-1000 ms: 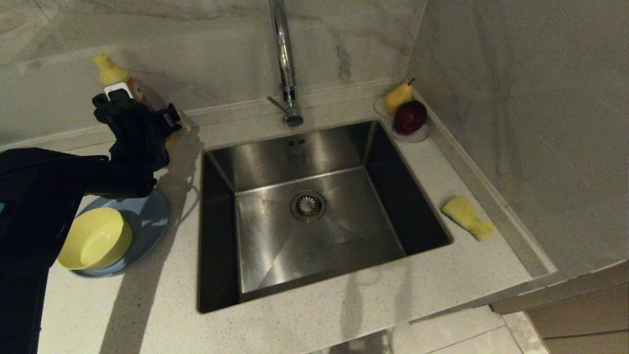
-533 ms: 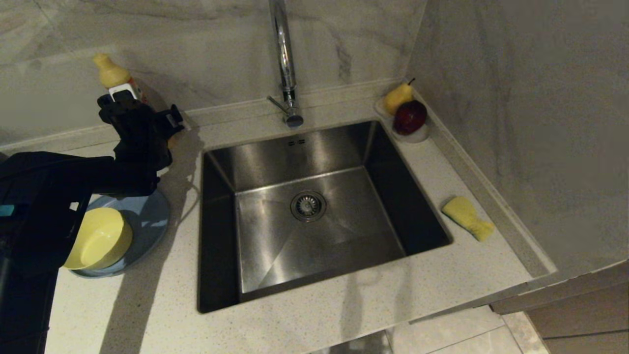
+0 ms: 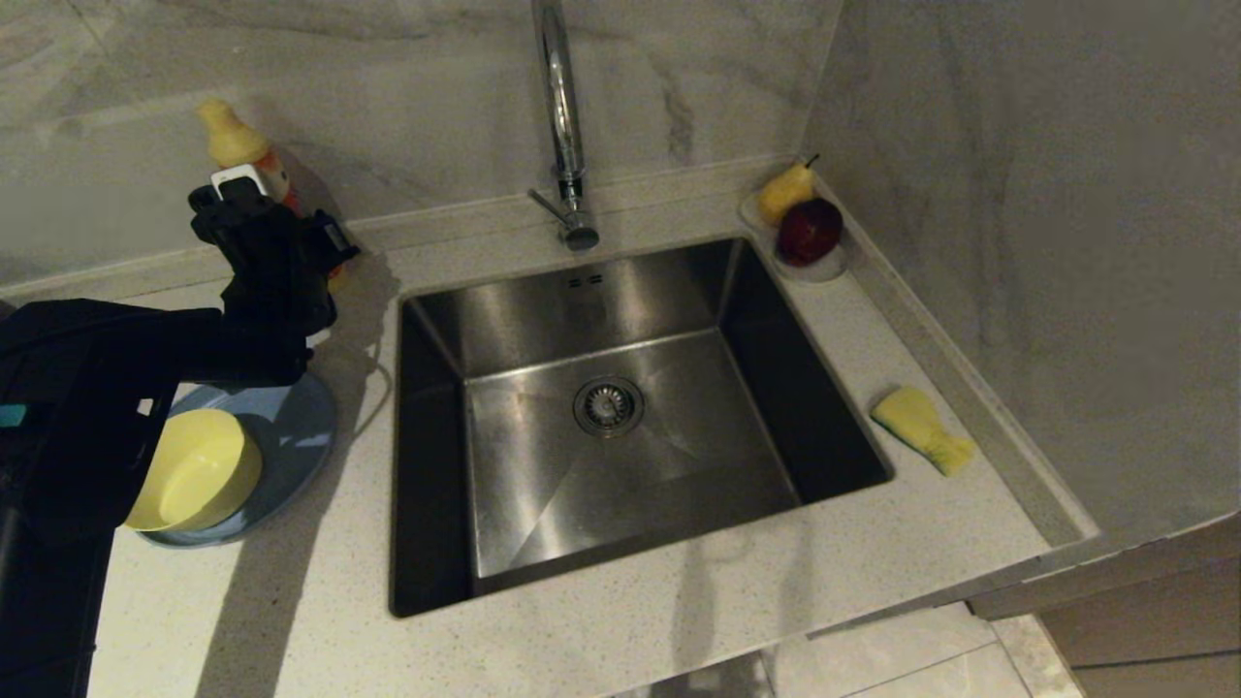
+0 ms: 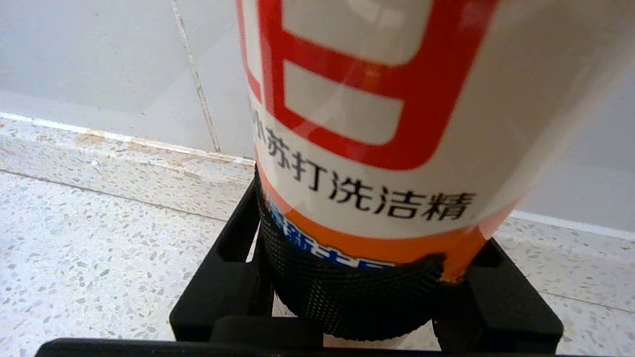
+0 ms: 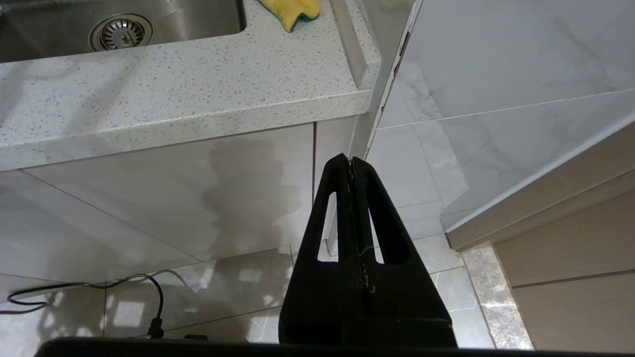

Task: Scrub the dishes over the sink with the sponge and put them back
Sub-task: Grab the dish soap

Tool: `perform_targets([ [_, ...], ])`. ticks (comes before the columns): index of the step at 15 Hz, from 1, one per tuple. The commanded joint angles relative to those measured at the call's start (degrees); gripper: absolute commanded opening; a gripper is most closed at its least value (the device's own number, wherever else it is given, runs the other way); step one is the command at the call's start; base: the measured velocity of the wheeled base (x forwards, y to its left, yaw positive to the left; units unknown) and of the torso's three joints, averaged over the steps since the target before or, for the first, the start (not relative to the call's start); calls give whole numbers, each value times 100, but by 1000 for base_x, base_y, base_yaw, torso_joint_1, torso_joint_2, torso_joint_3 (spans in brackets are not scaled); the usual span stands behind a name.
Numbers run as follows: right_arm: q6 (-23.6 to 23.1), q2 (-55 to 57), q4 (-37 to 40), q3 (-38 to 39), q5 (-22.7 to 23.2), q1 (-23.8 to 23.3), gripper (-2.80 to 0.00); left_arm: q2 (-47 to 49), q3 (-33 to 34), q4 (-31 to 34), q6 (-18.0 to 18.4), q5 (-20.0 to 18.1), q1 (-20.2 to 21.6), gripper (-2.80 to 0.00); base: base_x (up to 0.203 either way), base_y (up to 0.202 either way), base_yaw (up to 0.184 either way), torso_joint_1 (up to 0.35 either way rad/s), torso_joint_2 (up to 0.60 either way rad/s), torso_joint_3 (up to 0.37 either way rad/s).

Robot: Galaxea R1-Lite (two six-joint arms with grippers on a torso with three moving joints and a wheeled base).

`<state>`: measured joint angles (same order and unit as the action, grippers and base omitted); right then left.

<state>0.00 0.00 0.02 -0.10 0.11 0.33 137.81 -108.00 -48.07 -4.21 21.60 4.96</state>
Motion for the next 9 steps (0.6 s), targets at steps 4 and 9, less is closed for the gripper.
perform_targets([
  [4, -9, -9, -2, 1, 1, 2, -280, -1, 7, -94, -41, 59, 49, -280, 0, 0, 0, 0, 0, 0],
  [9, -3, -9, 6, 1, 3, 2, -280, -650, 53, -39, -208, 416, 38, -280, 0, 0, 0, 0, 0, 0],
])
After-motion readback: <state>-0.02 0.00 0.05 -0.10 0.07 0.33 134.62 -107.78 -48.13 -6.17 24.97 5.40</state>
